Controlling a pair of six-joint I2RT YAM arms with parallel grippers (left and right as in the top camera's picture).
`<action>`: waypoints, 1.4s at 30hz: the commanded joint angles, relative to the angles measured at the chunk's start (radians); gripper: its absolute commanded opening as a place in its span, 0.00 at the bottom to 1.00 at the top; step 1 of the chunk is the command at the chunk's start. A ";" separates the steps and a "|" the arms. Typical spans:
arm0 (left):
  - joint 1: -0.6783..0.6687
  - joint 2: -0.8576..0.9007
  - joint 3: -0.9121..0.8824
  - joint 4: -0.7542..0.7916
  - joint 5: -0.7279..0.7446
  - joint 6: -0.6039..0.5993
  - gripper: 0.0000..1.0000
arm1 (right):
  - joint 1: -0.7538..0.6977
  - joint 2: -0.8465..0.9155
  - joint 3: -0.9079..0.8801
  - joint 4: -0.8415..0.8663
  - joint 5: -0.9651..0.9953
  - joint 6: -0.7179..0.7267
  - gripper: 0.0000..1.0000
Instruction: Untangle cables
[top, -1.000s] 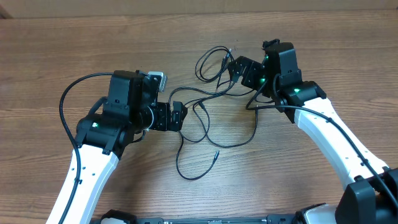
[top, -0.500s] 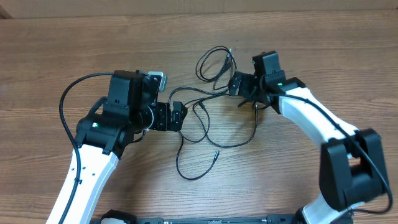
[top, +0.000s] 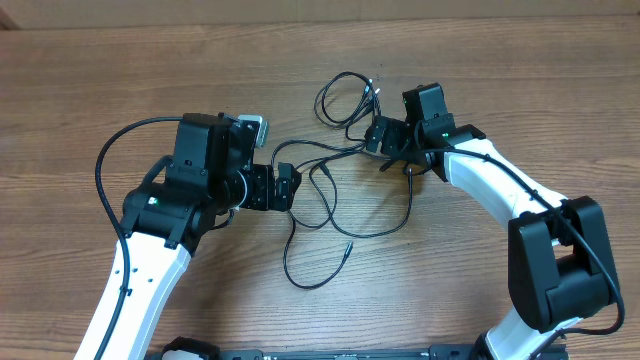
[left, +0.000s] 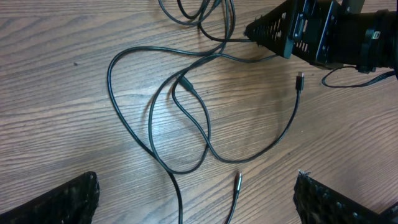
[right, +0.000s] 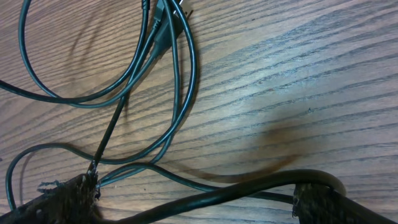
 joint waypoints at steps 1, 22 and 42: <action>0.005 -0.004 0.017 0.001 0.008 -0.013 1.00 | 0.005 -0.003 0.006 0.007 -0.031 -0.016 1.00; 0.005 -0.004 0.017 0.001 0.008 -0.013 0.99 | 0.005 -0.186 0.008 -0.156 -0.151 -0.323 1.00; 0.005 -0.004 0.017 0.001 0.008 -0.013 1.00 | -0.019 -0.098 0.006 -0.201 0.092 -0.314 1.00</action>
